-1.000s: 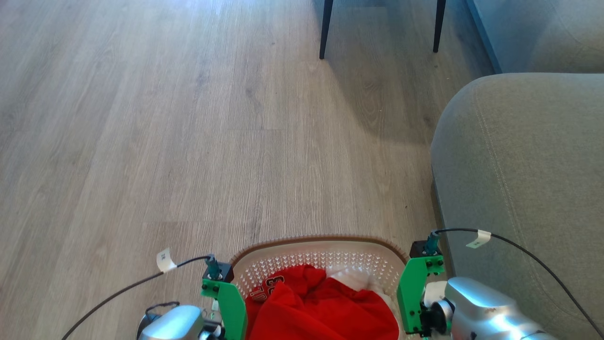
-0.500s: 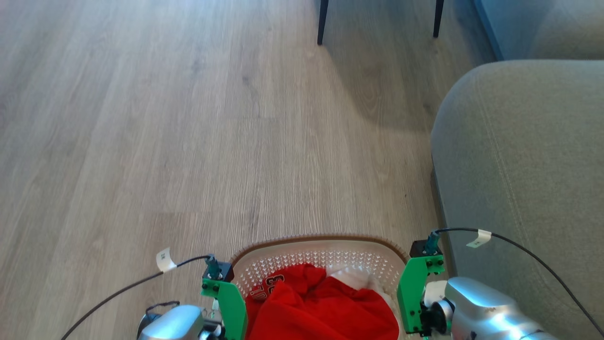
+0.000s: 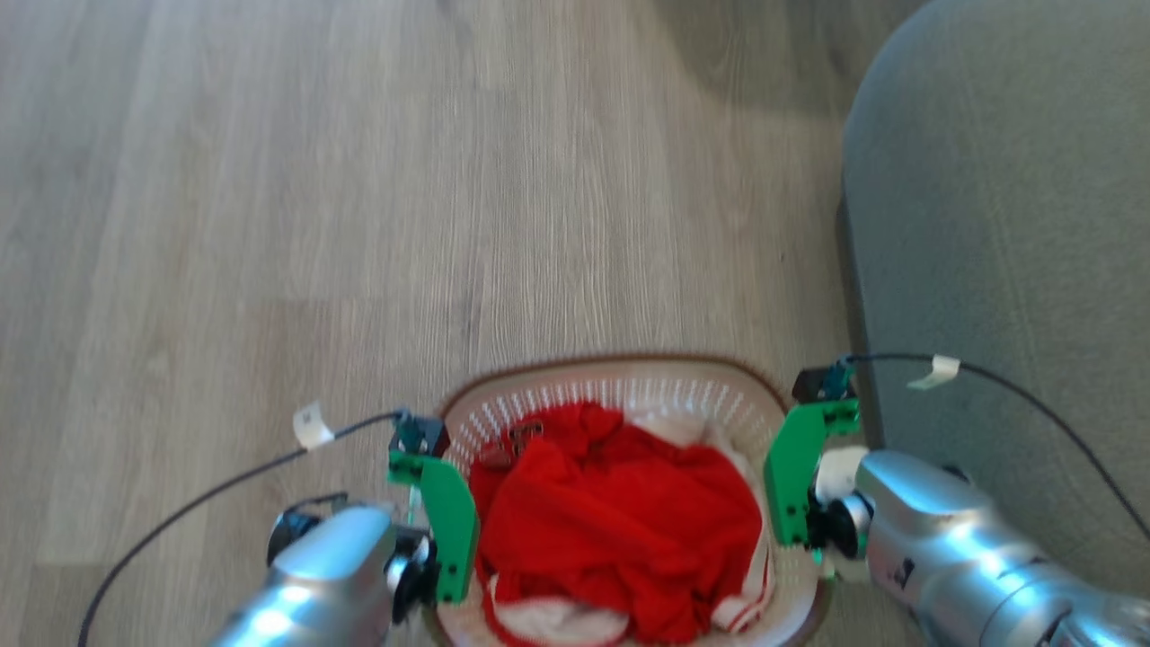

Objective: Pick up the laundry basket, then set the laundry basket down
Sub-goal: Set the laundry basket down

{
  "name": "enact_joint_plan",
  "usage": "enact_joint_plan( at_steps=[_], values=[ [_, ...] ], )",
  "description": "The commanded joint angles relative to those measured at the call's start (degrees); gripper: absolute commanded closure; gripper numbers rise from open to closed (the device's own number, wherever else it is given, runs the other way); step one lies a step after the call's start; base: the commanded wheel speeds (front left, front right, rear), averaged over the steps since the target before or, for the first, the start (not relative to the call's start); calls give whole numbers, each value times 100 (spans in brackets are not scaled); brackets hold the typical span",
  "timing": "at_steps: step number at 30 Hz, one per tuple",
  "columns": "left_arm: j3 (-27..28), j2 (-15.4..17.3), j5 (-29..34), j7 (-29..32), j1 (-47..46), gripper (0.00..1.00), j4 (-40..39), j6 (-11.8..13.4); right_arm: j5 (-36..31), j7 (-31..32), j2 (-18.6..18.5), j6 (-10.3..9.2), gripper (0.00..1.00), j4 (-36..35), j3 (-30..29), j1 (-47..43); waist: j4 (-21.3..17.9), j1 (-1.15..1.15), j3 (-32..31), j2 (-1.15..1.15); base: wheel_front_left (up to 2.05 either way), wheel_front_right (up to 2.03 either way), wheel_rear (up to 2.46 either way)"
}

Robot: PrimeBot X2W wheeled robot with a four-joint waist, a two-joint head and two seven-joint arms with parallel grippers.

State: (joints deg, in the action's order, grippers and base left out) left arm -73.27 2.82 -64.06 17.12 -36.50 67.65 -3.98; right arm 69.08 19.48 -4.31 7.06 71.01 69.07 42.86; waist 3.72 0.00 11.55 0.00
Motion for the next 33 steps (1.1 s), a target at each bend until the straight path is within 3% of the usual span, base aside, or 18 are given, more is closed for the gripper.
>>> enact_joint_plan(
  at_steps=[1,20,33],
  values=[
    [0,6,154,-62,-377,100,-230,-60,-217,-250,45,43,100,-142,151,226,-7,0,579,0,0,0,0],
    [-5,6,548,-1117,-1584,100,-470,439,-266,-1467,-94,43,100,10,22,987,-43,0,2910,0,0,0,0],
    [-7,6,965,-1351,-1952,100,-502,608,-286,-1894,-51,43,100,123,21,1354,-87,0,3735,0,0,0,0]
  ],
)
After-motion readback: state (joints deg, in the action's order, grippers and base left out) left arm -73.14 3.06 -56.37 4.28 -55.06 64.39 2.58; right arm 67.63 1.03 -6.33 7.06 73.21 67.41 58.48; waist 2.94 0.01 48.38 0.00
